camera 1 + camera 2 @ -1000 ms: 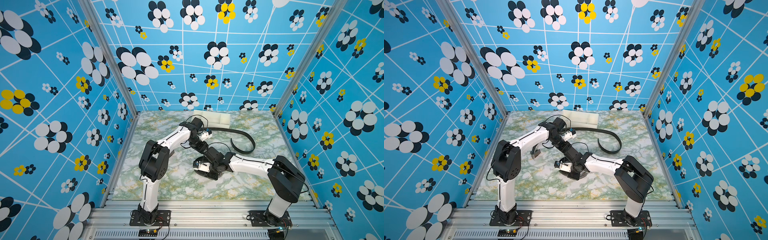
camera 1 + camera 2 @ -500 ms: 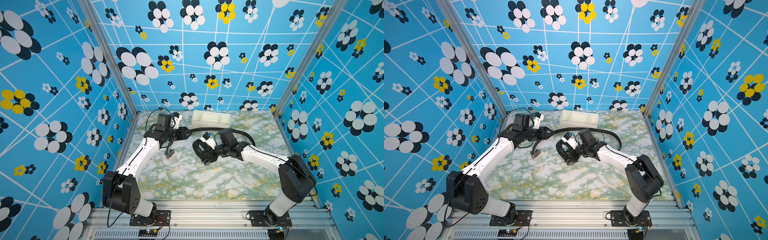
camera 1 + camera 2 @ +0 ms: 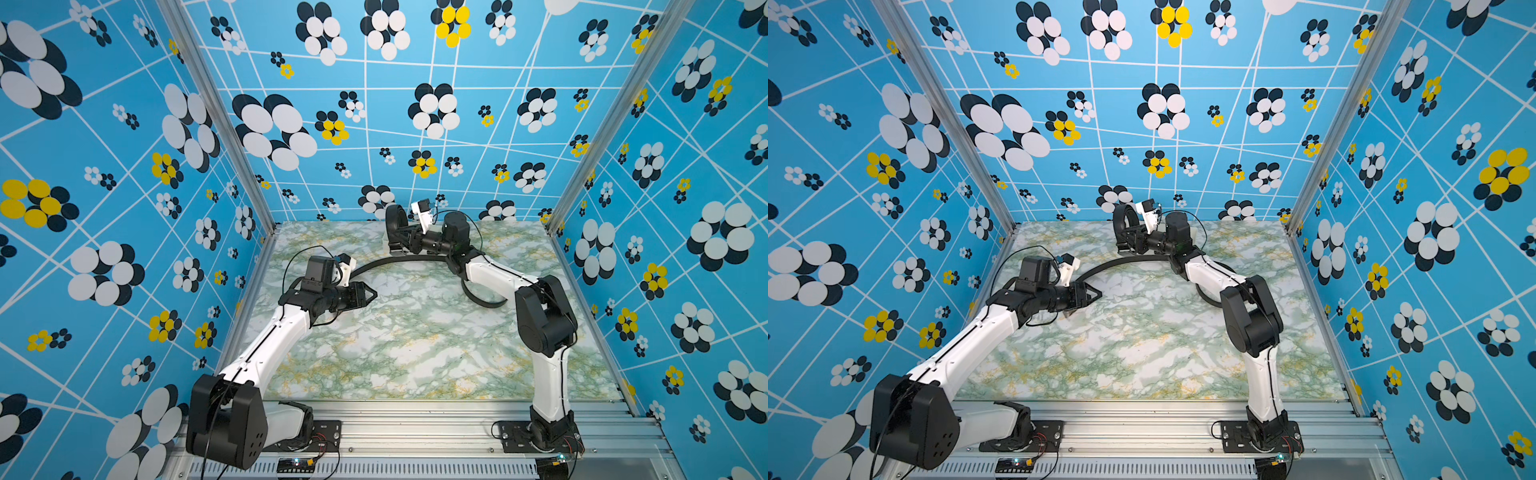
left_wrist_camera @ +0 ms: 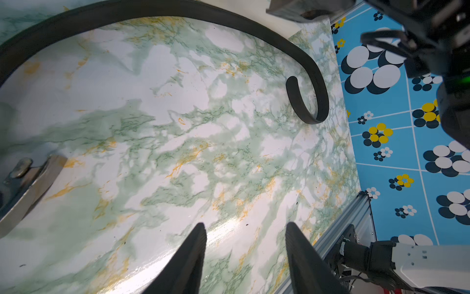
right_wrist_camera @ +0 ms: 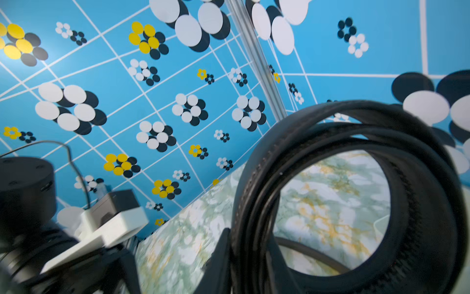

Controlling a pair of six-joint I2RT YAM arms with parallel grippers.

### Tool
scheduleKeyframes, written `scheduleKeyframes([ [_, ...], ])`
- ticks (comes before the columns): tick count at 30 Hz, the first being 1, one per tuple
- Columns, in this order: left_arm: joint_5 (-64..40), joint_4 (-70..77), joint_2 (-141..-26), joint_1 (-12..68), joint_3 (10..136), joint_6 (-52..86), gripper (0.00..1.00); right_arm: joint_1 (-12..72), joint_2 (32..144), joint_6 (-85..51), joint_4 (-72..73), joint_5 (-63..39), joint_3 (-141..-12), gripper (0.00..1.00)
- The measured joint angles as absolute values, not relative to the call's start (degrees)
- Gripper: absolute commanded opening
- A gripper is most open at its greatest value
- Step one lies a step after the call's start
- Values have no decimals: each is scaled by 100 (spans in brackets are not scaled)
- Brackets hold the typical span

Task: Place the belts into the storage roll
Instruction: Place the belt in the container.

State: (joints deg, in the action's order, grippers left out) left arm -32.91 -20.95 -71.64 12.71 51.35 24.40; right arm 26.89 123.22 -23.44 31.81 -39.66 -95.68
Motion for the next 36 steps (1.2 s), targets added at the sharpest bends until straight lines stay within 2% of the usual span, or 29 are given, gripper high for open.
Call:
scheduleKeyframes([
  [9, -3312, -2056, -6512, 1271, 4469, 2405, 54, 2681, 14204, -2362, 3380, -3804, -11979, 0],
  [17, -3326, -2075, -6329, 1271, 4058, 2401, 54, 2576, 15318, -2473, 3492, -3730, -13085, 0],
  [27, -3376, -2056, -6309, 1271, 4005, 2397, 54, 2418, 15653, -2270, 3402, -3651, -13668, 0],
  [36, -3459, -1964, -6226, 1271, 3868, 2272, 54, 2418, 15701, -2018, 3319, -3782, -13677, 0],
])
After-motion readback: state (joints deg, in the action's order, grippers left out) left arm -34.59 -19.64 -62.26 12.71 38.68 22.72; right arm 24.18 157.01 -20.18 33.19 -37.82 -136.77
